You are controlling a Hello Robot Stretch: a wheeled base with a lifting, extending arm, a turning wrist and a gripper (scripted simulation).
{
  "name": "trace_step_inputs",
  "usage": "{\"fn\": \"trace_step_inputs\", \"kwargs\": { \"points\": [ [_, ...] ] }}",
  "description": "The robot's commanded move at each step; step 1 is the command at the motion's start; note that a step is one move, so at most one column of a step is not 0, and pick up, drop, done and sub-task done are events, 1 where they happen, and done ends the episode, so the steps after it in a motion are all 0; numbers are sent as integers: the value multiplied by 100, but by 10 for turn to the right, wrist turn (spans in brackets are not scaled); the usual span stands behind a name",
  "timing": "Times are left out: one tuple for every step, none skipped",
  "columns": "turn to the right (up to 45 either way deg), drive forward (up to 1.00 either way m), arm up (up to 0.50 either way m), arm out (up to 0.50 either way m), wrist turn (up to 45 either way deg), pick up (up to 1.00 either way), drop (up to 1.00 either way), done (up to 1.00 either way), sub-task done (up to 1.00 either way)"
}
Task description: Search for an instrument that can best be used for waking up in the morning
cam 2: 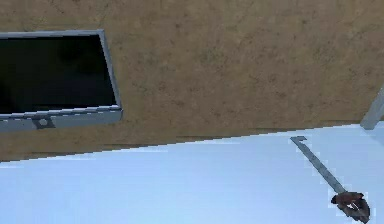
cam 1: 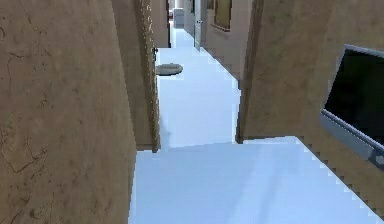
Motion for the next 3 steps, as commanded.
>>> {"fn": "trace_step_inputs", "kwargs": {
  "points": [
    [450, 0, 0, 0, 0, 0, 0, 0, 0],
    [360, 0, 0, 0, 0, 0, 0, 0, 0],
    [0, 5, 0, 0, 0, 0, 0, 0, 0]
  ]
}}
